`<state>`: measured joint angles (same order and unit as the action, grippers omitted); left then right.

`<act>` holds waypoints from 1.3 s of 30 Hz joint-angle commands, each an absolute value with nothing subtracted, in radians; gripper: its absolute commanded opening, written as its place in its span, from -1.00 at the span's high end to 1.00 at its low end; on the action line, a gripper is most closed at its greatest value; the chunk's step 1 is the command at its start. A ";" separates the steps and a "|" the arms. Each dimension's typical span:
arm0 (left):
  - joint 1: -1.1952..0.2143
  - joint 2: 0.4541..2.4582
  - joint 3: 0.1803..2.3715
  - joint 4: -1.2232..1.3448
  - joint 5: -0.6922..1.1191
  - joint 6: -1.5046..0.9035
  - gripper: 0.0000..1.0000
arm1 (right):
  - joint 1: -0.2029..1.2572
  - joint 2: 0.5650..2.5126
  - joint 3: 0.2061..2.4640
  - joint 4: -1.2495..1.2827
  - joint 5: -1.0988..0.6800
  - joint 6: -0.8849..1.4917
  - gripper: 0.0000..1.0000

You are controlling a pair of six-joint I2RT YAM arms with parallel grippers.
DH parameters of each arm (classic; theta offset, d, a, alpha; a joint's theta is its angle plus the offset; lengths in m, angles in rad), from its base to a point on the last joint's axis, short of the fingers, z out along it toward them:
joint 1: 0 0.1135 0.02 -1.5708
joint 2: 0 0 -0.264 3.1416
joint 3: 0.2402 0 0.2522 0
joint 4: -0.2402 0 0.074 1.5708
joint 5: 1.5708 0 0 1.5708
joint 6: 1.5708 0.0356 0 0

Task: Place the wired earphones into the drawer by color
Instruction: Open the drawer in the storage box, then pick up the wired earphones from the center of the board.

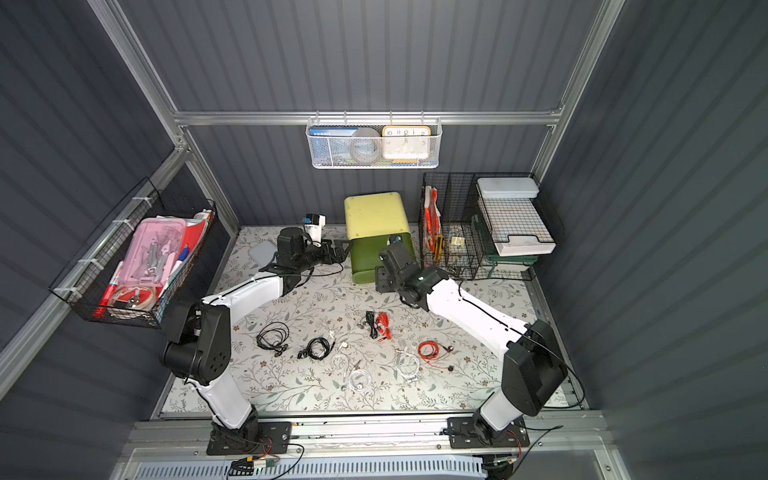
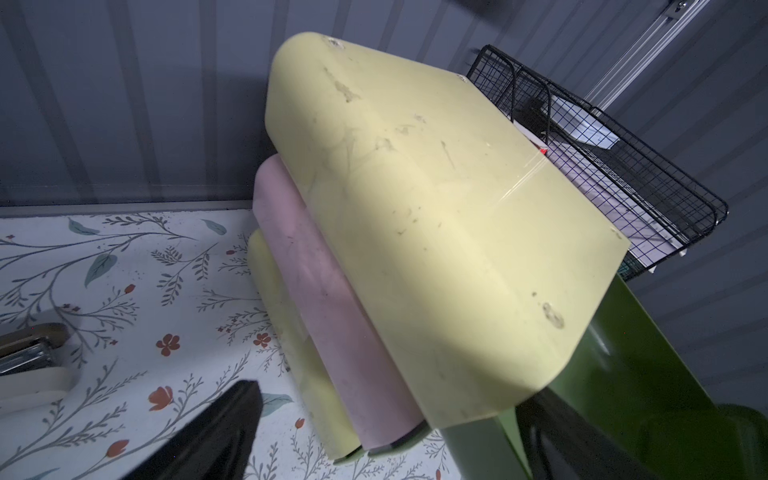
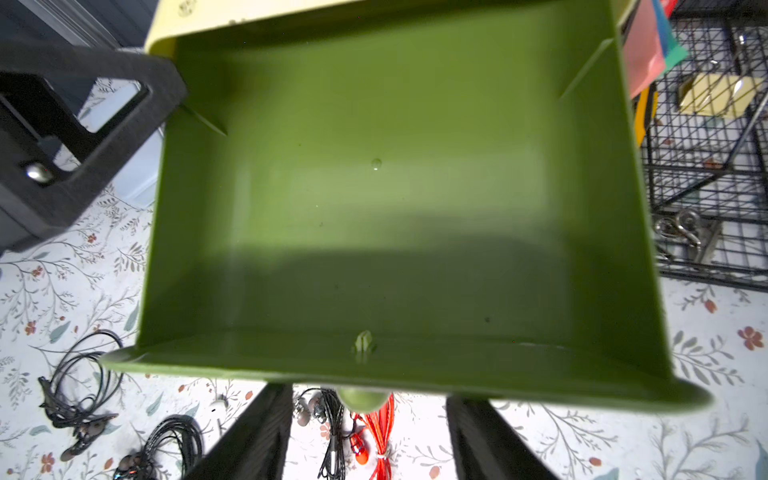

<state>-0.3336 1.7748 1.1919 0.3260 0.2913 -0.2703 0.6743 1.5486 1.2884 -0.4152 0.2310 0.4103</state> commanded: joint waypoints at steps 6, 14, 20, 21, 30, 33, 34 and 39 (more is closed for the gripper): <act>-0.331 1.621 1.099 0.319 0.290 -0.293 -0.99 | 0.678 1.403 1.189 -0.491 0.238 0.419 -0.44; -0.331 1.421 0.895 0.385 0.244 -0.298 -0.98 | 0.679 1.169 0.998 -0.608 0.236 0.469 -0.53; -0.334 1.339 0.655 0.577 0.229 -0.269 -0.98 | 0.679 1.012 0.822 -0.650 0.230 0.545 -0.51; -0.335 1.334 0.619 0.621 0.241 -0.266 -0.98 | 0.678 0.995 0.797 -0.650 0.222 0.556 -0.50; -0.341 1.408 0.578 0.719 0.298 -0.280 -0.98 | 0.680 1.078 0.719 -0.623 0.123 0.606 -0.41; -0.341 1.435 0.587 0.721 0.320 -0.294 -0.98 | 0.684 1.155 0.734 -0.611 0.101 0.613 -0.37; -0.341 1.435 0.587 0.724 0.325 -0.295 -0.98 | 0.686 1.176 0.736 -0.604 0.100 0.618 -0.36; -0.341 1.396 0.577 0.695 0.280 -0.272 -0.98 | 0.695 1.290 0.755 -0.557 0.091 0.623 -0.24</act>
